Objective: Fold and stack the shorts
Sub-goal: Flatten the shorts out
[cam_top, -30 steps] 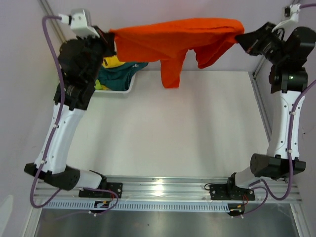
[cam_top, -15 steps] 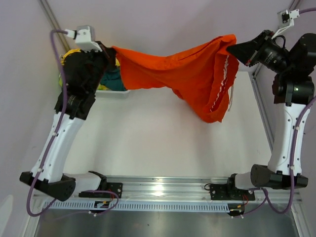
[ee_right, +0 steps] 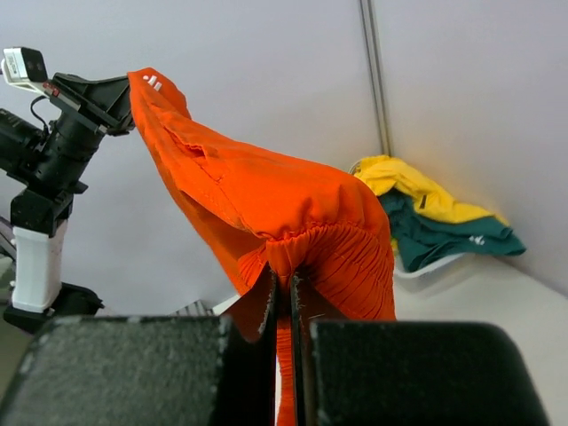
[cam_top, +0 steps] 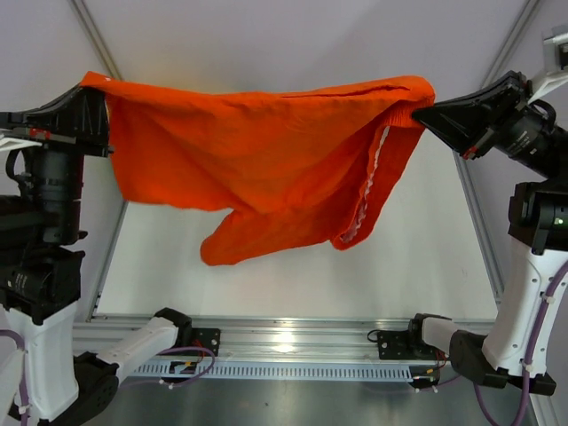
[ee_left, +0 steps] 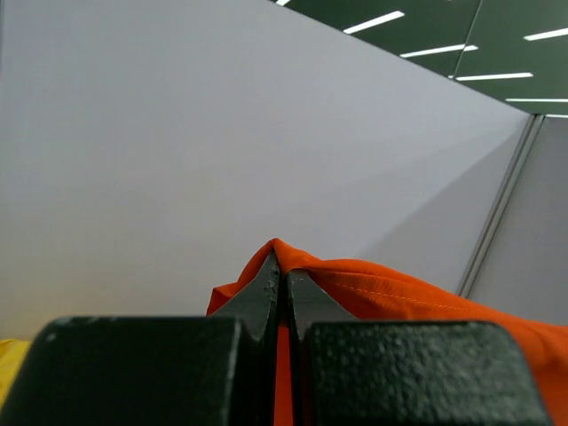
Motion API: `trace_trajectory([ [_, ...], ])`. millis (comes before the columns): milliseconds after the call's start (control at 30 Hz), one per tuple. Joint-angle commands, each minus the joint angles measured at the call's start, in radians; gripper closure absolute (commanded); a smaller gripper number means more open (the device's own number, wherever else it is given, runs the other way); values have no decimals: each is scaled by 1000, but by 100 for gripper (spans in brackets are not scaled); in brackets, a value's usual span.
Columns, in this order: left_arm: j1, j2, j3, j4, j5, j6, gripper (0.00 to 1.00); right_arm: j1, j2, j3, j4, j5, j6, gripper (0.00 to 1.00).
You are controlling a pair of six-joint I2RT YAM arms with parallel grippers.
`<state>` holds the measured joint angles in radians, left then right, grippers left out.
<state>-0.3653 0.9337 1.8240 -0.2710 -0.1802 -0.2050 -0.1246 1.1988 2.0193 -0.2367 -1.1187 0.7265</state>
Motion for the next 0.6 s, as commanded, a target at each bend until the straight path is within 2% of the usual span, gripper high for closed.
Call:
trace_trajectory([
  [0, 12, 48, -29, -48, -27, 44, 100, -3, -11, -92, -16, -3, 41, 100],
  [133, 12, 37, -176, 19, -10, 32, 100, -1, -83, -270, -73, 74, 14, 100],
  [300, 12, 95, -380, 122, -12, 15, 100, -7, -171, -698, -96, 219, 10, 100],
  [367, 12, 146, -413, 188, -10, 13, 100, -15, -188, -897, -3, 227, 56, 100],
  [433, 12, 253, -449, 255, 25, 1, 100, -26, -183, -977, 33, 263, 38, 100],
  [567, 11, 480, -425, 340, 120, -45, 100, -46, -136, -1019, 14, 373, -6, 100],
])
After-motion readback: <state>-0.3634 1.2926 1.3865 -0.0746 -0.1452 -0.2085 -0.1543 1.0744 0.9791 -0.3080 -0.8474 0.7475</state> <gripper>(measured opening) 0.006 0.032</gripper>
